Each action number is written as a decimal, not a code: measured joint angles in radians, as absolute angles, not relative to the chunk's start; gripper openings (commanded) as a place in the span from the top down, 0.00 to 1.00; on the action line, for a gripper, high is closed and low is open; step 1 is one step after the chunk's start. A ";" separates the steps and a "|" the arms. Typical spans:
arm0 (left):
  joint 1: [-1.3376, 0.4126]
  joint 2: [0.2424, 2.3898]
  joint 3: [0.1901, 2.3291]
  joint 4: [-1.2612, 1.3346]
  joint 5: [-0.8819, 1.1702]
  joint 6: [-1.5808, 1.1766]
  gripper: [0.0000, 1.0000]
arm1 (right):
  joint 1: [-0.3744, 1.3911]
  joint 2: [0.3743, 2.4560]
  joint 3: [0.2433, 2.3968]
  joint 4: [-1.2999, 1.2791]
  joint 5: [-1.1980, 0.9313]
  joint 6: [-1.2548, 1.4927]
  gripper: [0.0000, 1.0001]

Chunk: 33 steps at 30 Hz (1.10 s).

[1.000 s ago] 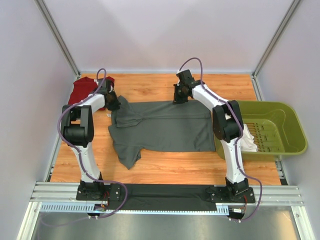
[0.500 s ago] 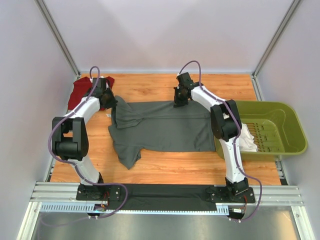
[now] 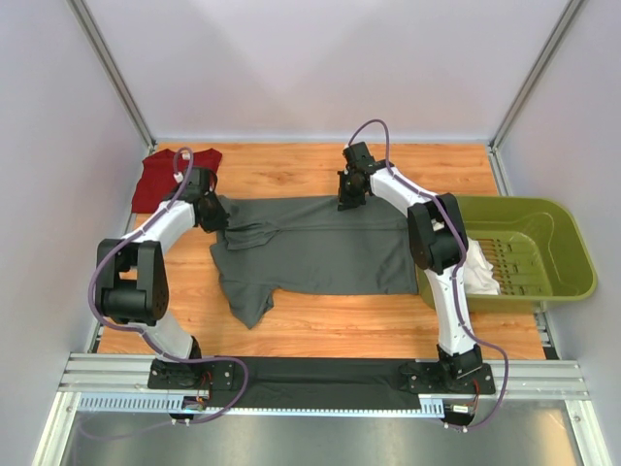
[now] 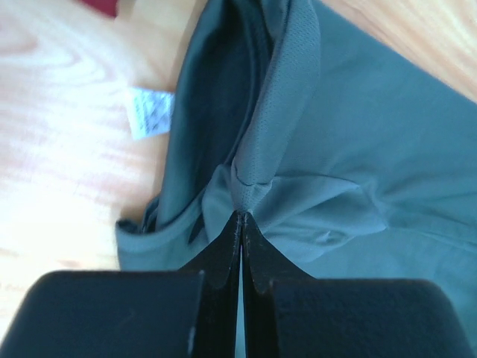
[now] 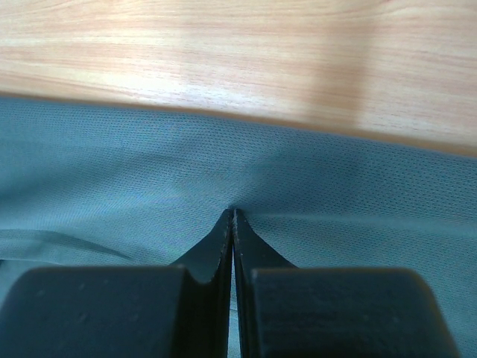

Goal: Fold and stack the t-shirts
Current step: Fold the tshirt

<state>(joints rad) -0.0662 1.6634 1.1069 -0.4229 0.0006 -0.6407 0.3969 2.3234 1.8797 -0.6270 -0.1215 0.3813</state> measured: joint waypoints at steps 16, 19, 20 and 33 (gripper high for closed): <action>-0.070 1.613 1.005 -0.453 -0.065 -0.732 0.94 | 0.397 2.334 1.894 -0.632 -0.123 0.385 1.00; -0.070 1.629 1.005 -0.453 -0.061 -0.738 0.69 | 0.397 2.336 1.900 -0.635 -0.122 0.385 1.00; -0.070 1.630 1.005 -0.454 -0.062 -0.737 0.62 | 0.397 2.337 1.900 -0.636 -0.122 0.385 1.00; -0.065 1.729 1.408 -0.463 -0.107 -0.636 0.52 | 0.396 2.353 2.004 -0.730 -0.119 0.375 1.00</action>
